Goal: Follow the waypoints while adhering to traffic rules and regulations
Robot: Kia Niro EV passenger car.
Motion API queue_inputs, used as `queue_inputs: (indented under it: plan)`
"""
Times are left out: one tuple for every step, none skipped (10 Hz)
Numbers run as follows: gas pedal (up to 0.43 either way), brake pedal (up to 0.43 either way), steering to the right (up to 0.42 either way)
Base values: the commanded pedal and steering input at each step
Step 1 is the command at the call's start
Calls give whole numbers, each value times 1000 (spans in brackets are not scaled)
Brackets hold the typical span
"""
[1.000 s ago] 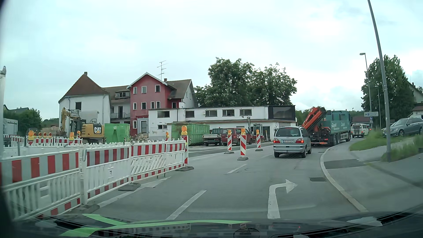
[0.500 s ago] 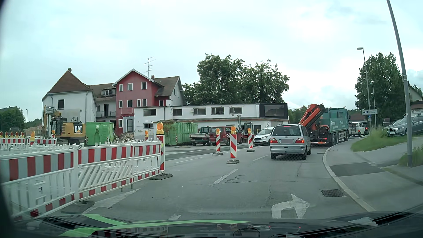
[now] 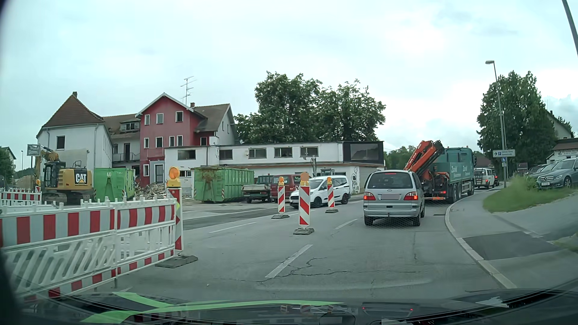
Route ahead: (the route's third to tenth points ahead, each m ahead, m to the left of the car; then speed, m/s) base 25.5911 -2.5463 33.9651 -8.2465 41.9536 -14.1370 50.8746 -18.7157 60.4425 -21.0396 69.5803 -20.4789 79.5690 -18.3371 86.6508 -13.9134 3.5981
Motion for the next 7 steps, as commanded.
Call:
queue_inputs:
  plan:
    - [0,104,78]
    - [0,128,79]
    - [0,152,82]
    - [0,159,83]
    - [0,159,85]
    - [0,165,90]
    - [0,165,98]
